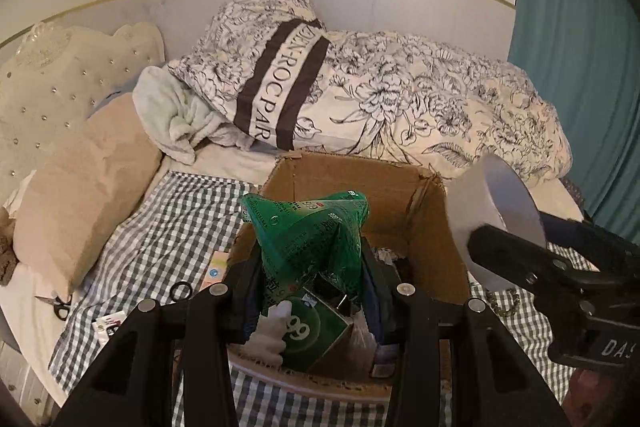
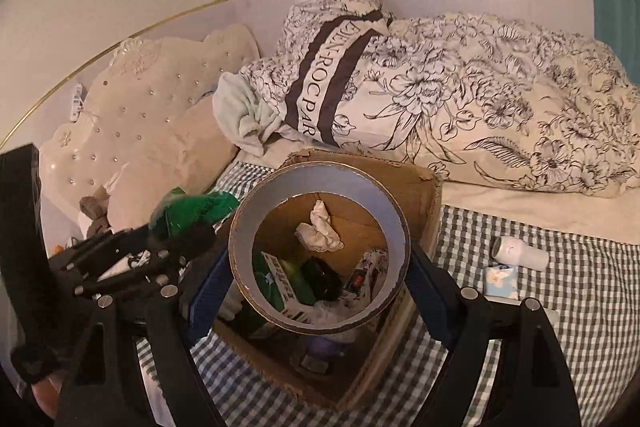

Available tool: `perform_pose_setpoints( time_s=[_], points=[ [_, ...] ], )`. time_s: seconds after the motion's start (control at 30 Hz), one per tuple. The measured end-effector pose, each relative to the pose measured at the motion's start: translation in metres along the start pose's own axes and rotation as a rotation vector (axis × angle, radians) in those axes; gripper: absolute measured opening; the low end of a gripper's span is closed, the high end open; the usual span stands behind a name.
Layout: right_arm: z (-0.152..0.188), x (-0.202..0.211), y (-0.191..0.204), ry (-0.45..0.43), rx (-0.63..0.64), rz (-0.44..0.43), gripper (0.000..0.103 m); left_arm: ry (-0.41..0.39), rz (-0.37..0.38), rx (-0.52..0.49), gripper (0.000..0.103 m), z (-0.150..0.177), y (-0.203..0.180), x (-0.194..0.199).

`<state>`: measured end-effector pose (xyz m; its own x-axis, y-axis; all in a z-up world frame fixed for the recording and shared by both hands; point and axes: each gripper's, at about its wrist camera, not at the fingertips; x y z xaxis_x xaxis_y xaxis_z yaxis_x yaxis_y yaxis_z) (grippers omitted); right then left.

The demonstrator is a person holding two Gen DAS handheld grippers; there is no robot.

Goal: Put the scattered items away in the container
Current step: 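Lower the packet and tape roll into the box and open both grippers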

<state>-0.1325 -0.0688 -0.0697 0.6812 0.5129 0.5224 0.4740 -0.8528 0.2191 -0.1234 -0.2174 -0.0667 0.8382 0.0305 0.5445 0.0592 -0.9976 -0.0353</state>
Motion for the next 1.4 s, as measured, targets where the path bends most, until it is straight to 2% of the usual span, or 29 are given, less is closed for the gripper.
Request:
perform_pose_setpoints(
  time_s=[0.33,0.67,0.83,0.9,1.0,1.27,1.4],
  points=[
    [-0.001,-0.064,-0.011,0.051,-0.004,0.011,0.082,0.078,0.002,-0.006,0.042,0.017,0.004,-0.055],
    [0.021,-0.106,-0.015,0.131,0.020,0.008,0.082,0.139,-0.008,0.016,0.043,0.035,0.014,-0.092],
    [0.024,-0.107,-0.019,0.142,0.015,0.009,0.083,0.149,-0.003,0.026,0.053,0.038,0.014,-0.094],
    [0.025,-0.106,-0.021,0.142,0.004,0.011,0.086,0.141,-0.013,0.023,0.065,0.037,0.012,-0.091],
    [0.022,-0.100,-0.023,0.117,-0.016,0.017,0.092,0.122,-0.020,0.021,0.079,0.032,0.010,-0.085],
    [0.008,-0.066,-0.033,0.013,-0.075,0.026,0.092,0.088,-0.035,0.020,0.081,0.019,0.006,-0.061],
    [0.007,-0.047,-0.036,-0.008,-0.092,0.029,0.092,0.064,-0.042,0.008,0.087,0.012,-0.001,-0.044]
  ],
)
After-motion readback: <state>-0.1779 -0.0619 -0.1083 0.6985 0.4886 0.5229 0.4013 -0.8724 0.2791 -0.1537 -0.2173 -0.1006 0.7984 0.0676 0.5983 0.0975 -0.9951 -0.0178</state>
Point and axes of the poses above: each gripper's, at about its wrist camera, not at the fingertips, and x roughly against the way its jaws point, y to its left, z to its underside, and after that the axes turned 8 degrees about -y, right-handed
